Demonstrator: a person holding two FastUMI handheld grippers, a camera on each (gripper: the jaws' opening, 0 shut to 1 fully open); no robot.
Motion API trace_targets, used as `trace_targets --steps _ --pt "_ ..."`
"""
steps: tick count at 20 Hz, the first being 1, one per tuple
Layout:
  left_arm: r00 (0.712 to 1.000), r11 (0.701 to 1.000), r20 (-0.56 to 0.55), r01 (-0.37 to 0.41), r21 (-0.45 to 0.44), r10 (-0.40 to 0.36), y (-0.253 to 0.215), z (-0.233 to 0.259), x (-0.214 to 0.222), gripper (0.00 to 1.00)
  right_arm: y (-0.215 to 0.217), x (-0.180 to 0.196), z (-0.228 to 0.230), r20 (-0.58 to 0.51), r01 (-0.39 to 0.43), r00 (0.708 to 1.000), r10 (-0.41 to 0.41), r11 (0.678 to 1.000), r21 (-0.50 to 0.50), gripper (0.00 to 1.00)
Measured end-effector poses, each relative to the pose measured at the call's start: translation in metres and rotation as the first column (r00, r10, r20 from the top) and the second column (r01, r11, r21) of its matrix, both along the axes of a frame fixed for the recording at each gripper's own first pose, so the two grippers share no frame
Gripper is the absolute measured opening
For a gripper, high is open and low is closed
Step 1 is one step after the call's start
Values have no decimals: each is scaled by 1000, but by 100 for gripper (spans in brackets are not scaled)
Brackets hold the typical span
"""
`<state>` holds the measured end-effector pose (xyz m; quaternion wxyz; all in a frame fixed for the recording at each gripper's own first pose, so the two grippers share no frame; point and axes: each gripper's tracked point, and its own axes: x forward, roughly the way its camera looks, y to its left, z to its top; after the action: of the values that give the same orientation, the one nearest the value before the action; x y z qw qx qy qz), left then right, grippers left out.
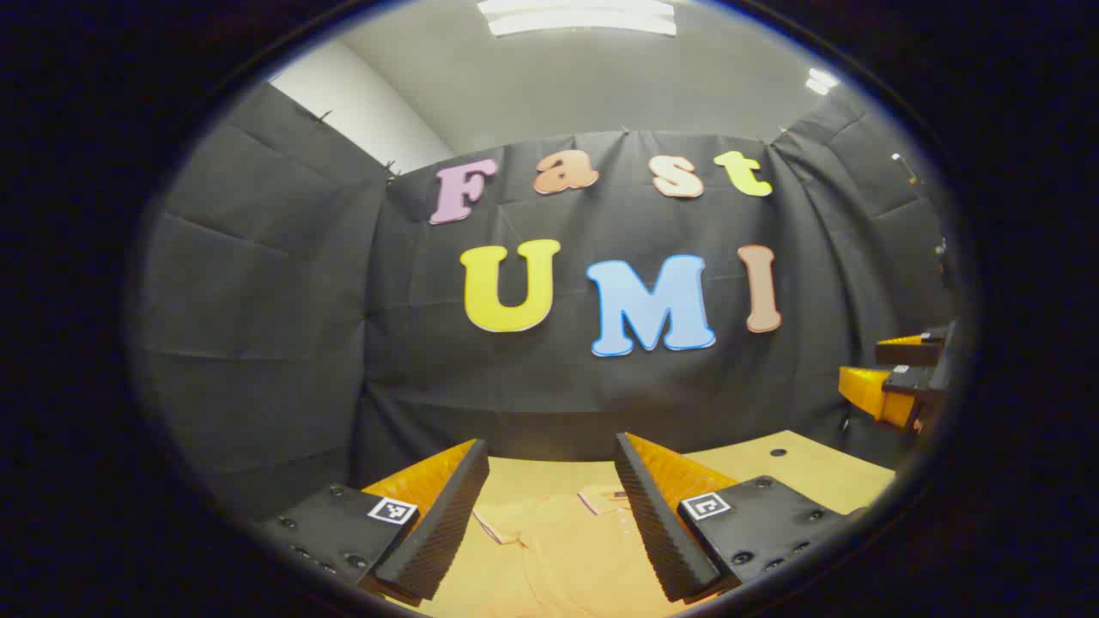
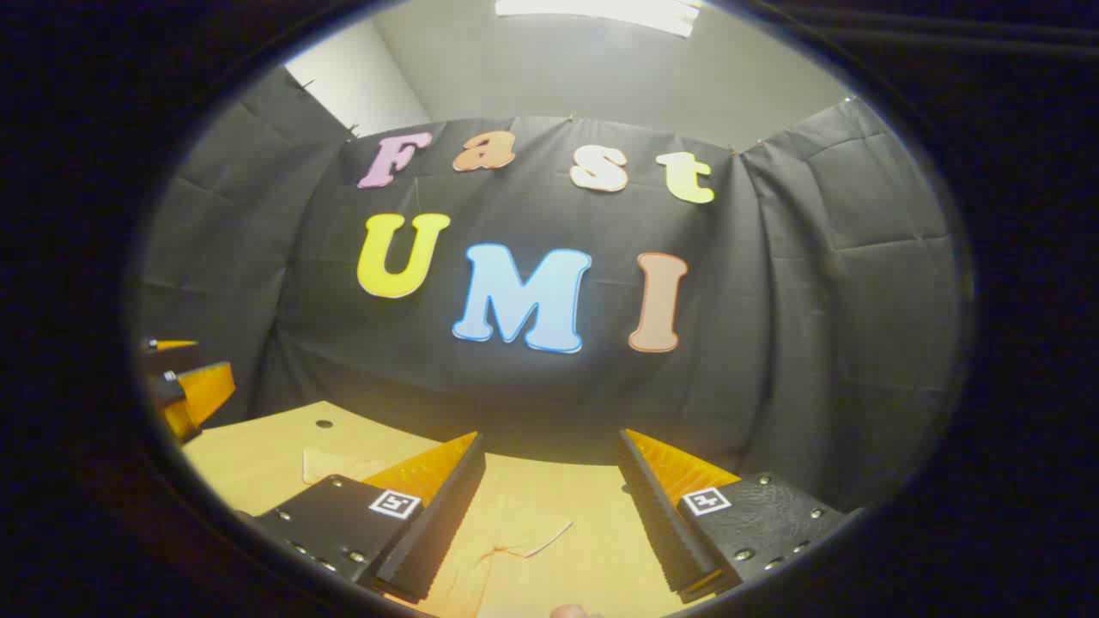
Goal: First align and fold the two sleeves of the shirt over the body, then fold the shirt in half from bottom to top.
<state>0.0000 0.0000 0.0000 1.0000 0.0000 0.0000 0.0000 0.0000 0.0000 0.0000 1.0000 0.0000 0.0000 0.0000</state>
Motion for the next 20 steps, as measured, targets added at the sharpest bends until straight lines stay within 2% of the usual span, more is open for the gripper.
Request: trace_targets --steps 2,4,7,11,16,20 --pt "999 999 18 -37 -20 37 8 8 8 96 16 12 -7 -22 -55 998 56 998 13 95" --pt "999 998 -8 -54 -34 53 16 5 22 96 16 24 -19 -80 -54 995 57 997 49 95" --pt "1000 997 5 7 -70 -7 9 9 34 96 10 31 -18 -98 13 995 -3 995 103 95" --pt "997 997 5 75 -5 -75 6 6 66 95 -5 37 -11 -89 121 990 -113 989 88 95" --pt "989 989 -1 145 -4 -145 -8 1 84 96 -5 43 -17 -113 161 982 -154 985 57 95" --pt "988 988 -14 151 -11 -151 -10 -10 93 95 0 54 -28 -137 159 979 -152 986 44 95"
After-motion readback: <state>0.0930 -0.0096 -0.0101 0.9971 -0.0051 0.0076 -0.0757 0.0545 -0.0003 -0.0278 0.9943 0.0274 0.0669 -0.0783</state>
